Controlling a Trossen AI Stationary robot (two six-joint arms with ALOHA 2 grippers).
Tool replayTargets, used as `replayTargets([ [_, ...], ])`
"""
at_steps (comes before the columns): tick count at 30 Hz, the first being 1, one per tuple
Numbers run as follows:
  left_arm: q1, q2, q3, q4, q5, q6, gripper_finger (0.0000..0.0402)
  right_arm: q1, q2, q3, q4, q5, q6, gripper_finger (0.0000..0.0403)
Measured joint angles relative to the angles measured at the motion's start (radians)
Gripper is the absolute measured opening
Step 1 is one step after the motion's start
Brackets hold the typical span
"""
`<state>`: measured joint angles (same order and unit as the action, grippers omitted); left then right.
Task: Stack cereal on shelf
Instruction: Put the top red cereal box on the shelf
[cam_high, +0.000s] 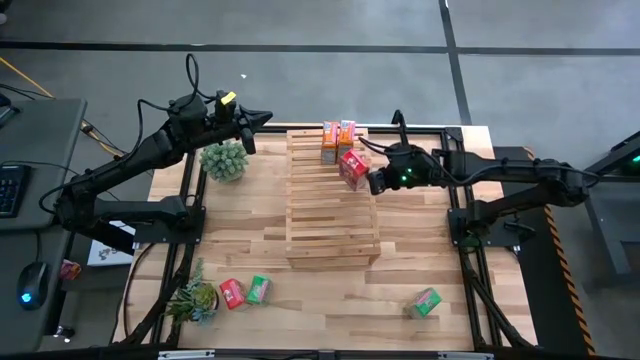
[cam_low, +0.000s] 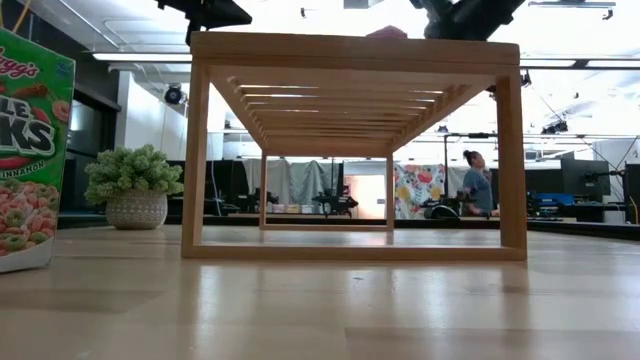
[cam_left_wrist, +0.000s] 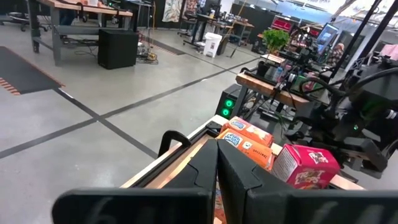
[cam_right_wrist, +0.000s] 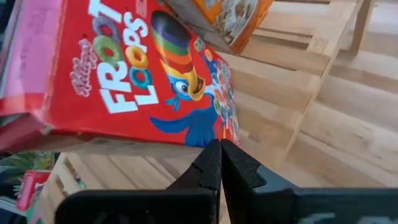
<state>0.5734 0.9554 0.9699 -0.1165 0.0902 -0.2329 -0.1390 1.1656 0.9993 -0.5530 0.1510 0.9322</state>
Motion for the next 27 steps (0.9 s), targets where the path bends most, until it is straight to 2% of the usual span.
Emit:
replayTargets([
  [10,0.000,0.000,0.000,0.000,0.000,0.000,0.0003,0.017,0.000,0.001,0.013,0.011,0.056,0.0000],
  [15,0.000,0.000,0.000,0.000,0.000,0.000,0.0003,0.003,0.000,0.001,-0.004,0.060,0.062,0.0000],
  [22,0.000,0.000,0.000,0.000,0.000,0.000,0.0003,-0.006,0.000,0.002,-0.097,0.049,0.123,0.0000],
  [27,0.000,0.000,0.000,0.000,0.000,0.000,0.0003,0.004,0.018,0.002,-0.042,0.059,0.118,0.0000],
])
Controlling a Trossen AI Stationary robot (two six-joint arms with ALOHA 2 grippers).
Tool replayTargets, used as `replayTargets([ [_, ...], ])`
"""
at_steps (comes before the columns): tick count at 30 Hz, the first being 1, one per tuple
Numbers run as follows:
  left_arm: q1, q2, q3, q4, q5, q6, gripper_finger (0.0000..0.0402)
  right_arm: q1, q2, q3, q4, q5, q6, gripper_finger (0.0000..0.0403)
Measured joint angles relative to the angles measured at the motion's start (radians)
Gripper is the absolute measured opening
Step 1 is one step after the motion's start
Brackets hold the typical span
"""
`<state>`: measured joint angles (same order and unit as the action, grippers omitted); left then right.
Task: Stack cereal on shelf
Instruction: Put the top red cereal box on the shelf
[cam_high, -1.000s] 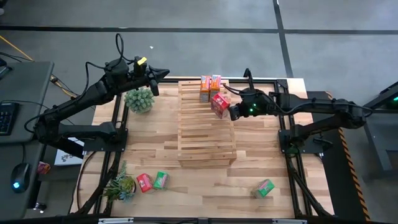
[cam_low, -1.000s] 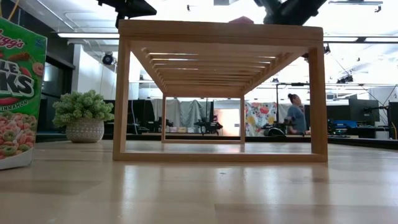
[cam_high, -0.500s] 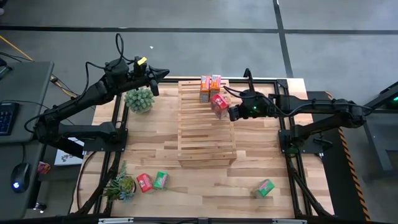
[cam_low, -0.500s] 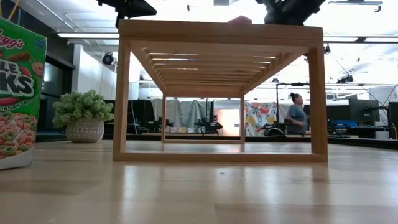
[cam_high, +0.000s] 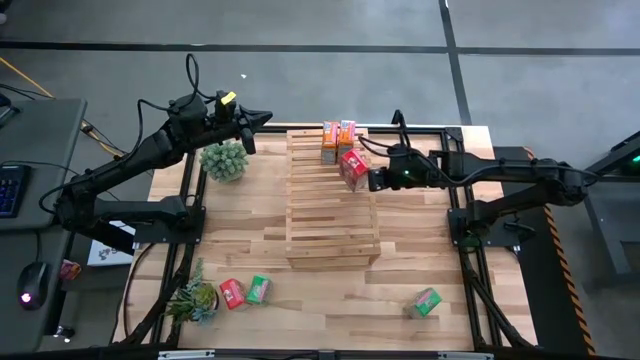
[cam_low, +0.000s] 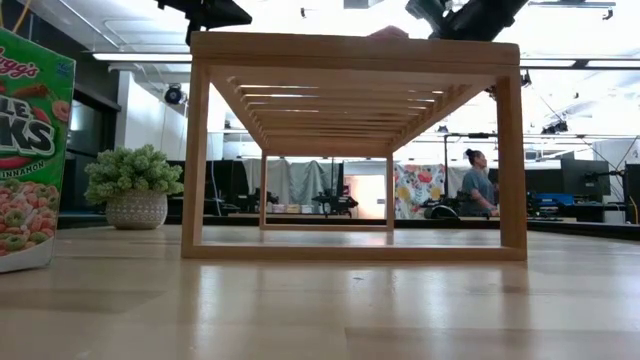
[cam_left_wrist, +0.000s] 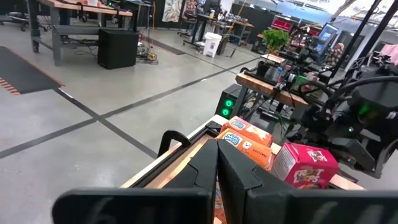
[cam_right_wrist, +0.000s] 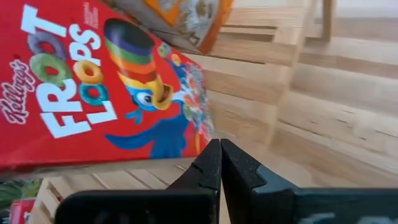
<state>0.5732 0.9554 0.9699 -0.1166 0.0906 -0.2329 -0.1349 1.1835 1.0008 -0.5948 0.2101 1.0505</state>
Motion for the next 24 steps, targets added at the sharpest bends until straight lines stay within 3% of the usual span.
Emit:
replayTargets([
  [8,0.000,0.000,0.000,0.000,0.000,0.000,0.0003,0.000,0.079,-0.001,0.057,-0.004,-0.020,0.0000],
  [24,0.000,0.000,0.000,0.000,0.000,0.000,0.0003,0.020,0.082,-0.001,0.099,-0.061,0.080,0.0000],
])
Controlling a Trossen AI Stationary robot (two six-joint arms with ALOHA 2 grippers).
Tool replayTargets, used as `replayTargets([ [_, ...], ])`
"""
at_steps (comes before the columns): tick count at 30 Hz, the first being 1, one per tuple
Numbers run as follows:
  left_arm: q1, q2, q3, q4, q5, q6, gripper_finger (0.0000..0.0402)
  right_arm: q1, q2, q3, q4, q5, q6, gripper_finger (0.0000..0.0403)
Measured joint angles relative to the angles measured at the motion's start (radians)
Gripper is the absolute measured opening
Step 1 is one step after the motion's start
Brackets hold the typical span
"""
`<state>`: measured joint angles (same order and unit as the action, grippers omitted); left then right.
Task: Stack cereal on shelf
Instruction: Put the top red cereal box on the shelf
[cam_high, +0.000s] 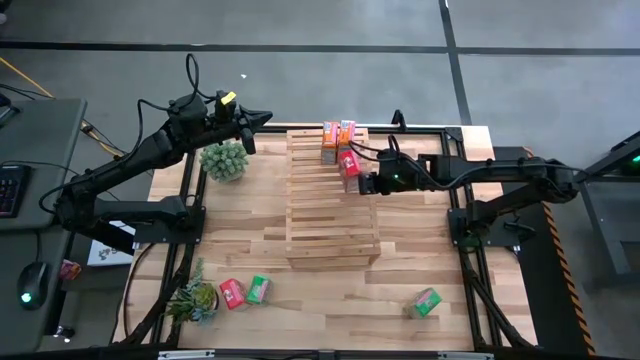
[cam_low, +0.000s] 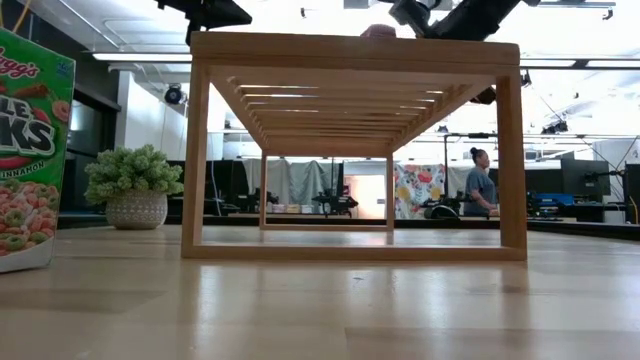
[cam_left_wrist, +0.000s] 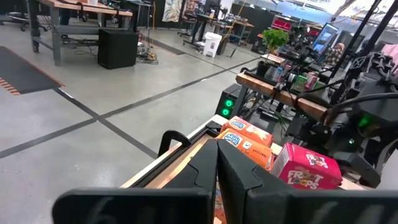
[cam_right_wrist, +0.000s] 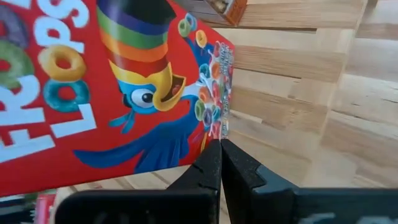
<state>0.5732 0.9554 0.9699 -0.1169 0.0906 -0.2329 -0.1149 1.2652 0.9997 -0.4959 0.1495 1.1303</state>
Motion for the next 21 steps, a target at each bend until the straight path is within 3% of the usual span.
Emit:
replayTargets([
  [21,0.000,0.000,0.000,0.000,0.000,0.000,0.0003,0.000,-0.024,0.000,0.025,-0.057,0.026,0.0000],
])
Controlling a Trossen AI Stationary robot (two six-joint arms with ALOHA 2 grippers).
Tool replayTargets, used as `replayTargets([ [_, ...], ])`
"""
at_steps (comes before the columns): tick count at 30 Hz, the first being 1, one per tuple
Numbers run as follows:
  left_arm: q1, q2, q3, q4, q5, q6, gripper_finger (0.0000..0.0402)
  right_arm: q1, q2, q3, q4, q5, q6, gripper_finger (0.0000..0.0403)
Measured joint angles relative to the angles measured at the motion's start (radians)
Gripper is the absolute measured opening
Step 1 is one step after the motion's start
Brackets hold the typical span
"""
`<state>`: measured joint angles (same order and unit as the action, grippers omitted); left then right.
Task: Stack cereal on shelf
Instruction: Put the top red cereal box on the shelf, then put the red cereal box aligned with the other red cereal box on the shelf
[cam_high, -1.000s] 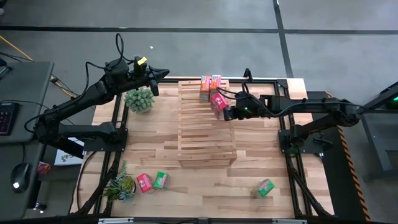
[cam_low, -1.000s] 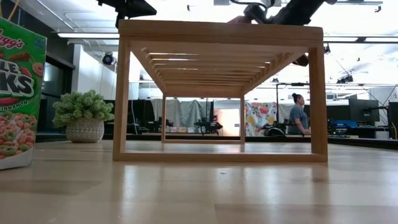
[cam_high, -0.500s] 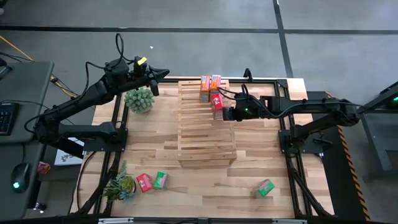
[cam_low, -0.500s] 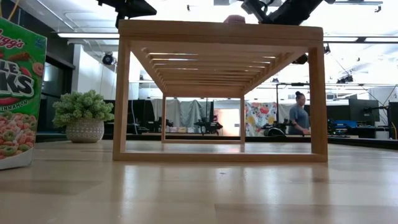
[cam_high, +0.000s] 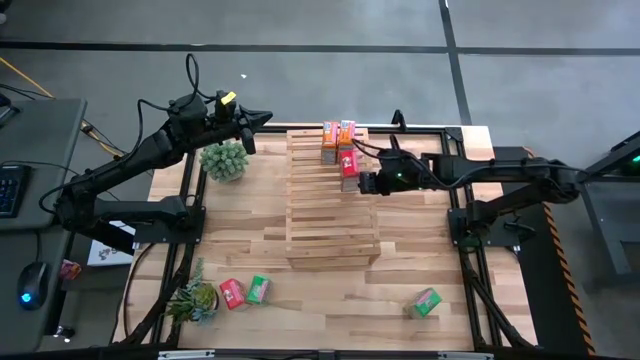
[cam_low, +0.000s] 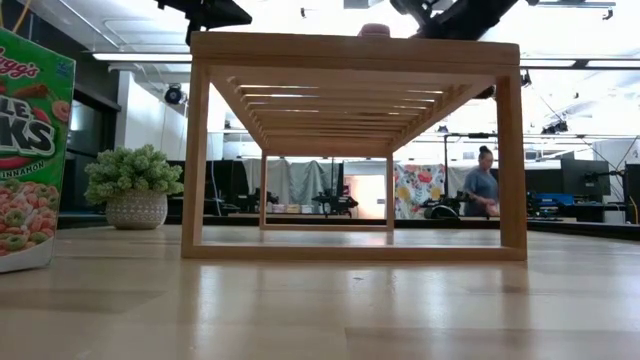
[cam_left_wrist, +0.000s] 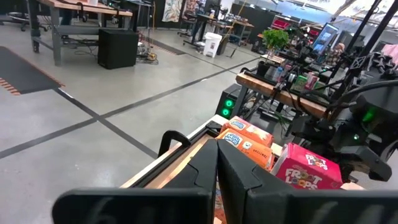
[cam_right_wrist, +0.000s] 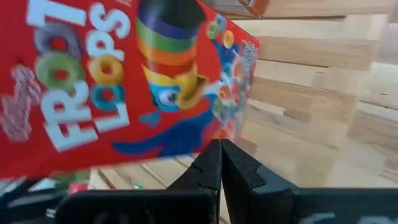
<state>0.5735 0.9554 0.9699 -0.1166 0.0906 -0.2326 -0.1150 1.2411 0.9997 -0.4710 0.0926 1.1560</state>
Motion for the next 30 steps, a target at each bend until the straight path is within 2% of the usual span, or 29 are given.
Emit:
replayTargets([
  [7,0.000,0.000,0.000,0.000,0.001,0.001,0.0003,-0.010,-0.112,0.000,-0.132,0.038,-0.065,0.0000],
  [11,0.000,0.000,0.000,0.004,0.090,0.000,0.0023,-0.010,-0.184,0.000,-0.141,0.081,-0.092,0.0000],
  [17,-0.020,0.000,0.000,0.047,0.308,-0.135,0.0113,-0.010,-0.259,0.000,-0.142,0.146,-0.118,0.0000],
  [21,-0.091,0.000,0.000,0.183,0.470,-0.234,0.0190,-0.011,-0.280,0.000,-0.152,0.161,-0.118,0.0000],
  [23,-0.143,0.000,0.000,0.292,0.516,-0.261,0.0224,-0.011,-0.281,0.000,-0.158,0.165,-0.118,0.0000],
  [27,-0.265,0.000,0.000,0.460,0.537,-0.263,0.0273,-0.011,-0.280,0.000,-0.169,0.166,-0.118,0.0000],
  [30,-0.336,0.000,0.036,0.411,0.586,-0.272,0.0284,-0.011,-0.278,0.000,-0.171,0.166,-0.117,0.0000],
])
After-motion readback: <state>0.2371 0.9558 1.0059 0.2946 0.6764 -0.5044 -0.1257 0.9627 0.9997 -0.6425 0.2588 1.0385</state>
